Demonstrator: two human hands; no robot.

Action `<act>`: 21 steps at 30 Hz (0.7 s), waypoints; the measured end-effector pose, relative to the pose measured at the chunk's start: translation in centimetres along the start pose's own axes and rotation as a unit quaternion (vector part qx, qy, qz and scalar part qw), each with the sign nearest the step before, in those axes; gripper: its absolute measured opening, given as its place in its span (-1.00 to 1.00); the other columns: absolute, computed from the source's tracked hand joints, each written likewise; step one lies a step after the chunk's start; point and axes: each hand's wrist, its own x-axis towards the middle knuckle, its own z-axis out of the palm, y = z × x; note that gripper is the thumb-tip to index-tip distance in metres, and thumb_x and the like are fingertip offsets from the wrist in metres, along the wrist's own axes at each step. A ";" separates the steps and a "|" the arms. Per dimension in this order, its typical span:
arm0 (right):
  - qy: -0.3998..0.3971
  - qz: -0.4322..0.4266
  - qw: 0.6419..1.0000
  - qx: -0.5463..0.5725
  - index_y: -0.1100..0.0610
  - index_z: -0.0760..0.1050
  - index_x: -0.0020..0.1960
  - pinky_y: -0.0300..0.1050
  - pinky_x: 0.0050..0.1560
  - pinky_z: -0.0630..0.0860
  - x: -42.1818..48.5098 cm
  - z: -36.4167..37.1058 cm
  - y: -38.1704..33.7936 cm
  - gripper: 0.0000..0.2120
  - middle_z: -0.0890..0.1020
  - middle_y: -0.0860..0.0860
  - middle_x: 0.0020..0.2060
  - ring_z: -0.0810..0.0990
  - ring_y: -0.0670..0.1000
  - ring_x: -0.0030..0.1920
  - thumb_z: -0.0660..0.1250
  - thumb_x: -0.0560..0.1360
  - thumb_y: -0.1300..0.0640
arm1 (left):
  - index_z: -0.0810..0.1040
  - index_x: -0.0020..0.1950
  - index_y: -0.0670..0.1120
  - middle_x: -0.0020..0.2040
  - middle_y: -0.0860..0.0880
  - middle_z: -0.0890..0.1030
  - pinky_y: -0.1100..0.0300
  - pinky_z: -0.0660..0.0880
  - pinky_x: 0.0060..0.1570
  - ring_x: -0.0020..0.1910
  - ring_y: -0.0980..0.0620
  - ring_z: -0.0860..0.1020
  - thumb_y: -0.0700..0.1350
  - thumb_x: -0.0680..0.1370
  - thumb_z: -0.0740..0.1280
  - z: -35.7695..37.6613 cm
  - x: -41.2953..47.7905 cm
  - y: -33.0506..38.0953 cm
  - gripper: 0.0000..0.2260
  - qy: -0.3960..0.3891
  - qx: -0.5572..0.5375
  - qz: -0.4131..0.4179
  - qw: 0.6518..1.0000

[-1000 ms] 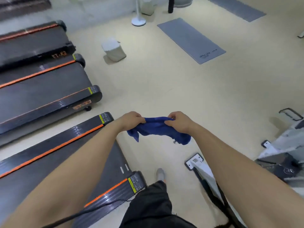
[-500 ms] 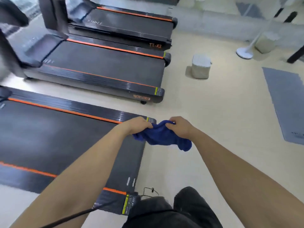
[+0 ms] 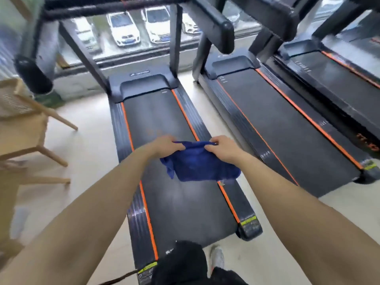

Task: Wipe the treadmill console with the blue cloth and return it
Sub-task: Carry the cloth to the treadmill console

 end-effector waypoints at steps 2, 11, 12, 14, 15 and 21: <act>-0.017 -0.045 0.999 -0.009 0.21 0.54 -0.18 -0.12 -0.31 0.34 3.5 -1.5 -3.0 -0.77 0.55 0.02 -0.32 0.48 0.02 -0.28 0.28 0.56 0.08 | 0.61 -0.15 -0.06 -0.18 -0.06 0.62 0.14 0.44 -0.28 -0.23 -0.02 0.56 0.12 0.54 0.33 -3.2 0.0 -0.3 -0.74 0.084 -0.049 -0.025 0.995; -0.042 -0.178 0.979 -0.091 0.02 0.40 -0.31 -0.04 -0.26 0.37 18.7 -4.4 -14.1 -0.62 0.53 -0.04 -0.35 0.51 0.02 -0.29 0.20 0.62 -0.13 | 0.58 -0.11 -0.05 -0.19 -0.05 0.65 -0.04 0.60 -0.19 -0.18 -0.05 0.63 0.20 0.25 0.51 -15.7 4.8 -2.4 -0.60 0.244 -0.077 -0.059 0.965; -0.048 -0.185 0.978 -0.084 0.03 0.39 -0.32 -0.06 -0.27 0.34 20.8 -4.5 -15.1 -0.61 0.52 -0.04 -0.36 0.49 0.01 -0.30 0.20 0.62 -0.12 | 0.55 -0.15 -0.06 -0.22 -0.04 0.62 -0.02 0.58 -0.24 -0.21 -0.04 0.61 0.17 0.31 0.52 -17.0 6.3 -3.1 -0.64 0.264 -0.068 -0.065 0.960; -0.062 -0.197 0.977 -0.053 0.08 0.37 -0.34 -0.07 -0.29 0.30 25.0 -4.7 -17.1 -0.57 0.49 -0.03 -0.40 0.45 0.02 -0.34 0.23 0.61 -0.13 | 0.49 -0.24 -0.08 -0.29 -0.01 0.55 0.08 0.48 -0.37 -0.29 0.01 0.54 0.13 0.39 0.52 -20.0 9.4 -4.1 -0.66 0.296 -0.066 -0.063 0.951; -0.073 -0.197 0.977 -0.027 0.08 0.39 -0.34 -0.08 -0.29 0.31 27.0 -4.8 -18.3 -0.56 0.49 -0.03 -0.41 0.46 0.02 -0.34 0.25 0.60 -0.16 | 0.46 -0.26 -0.08 -0.31 0.00 0.52 0.12 0.40 -0.42 -0.32 0.05 0.50 0.11 0.41 0.51 -21.8 11.0 -4.5 -0.66 0.310 -0.070 -0.060 0.946; -0.208 -0.165 0.960 -0.091 0.10 0.62 -0.13 -0.07 -0.21 0.51 37.8 -8.4 -27.5 -0.72 0.68 0.03 -0.25 0.62 0.03 -0.25 0.54 0.38 -0.10 | 0.49 -0.25 -0.09 -0.29 -0.01 0.53 0.17 0.35 -0.34 -0.30 0.04 0.49 0.06 0.42 0.52 -36.5 17.3 -5.1 -0.69 0.296 -0.145 -0.053 0.943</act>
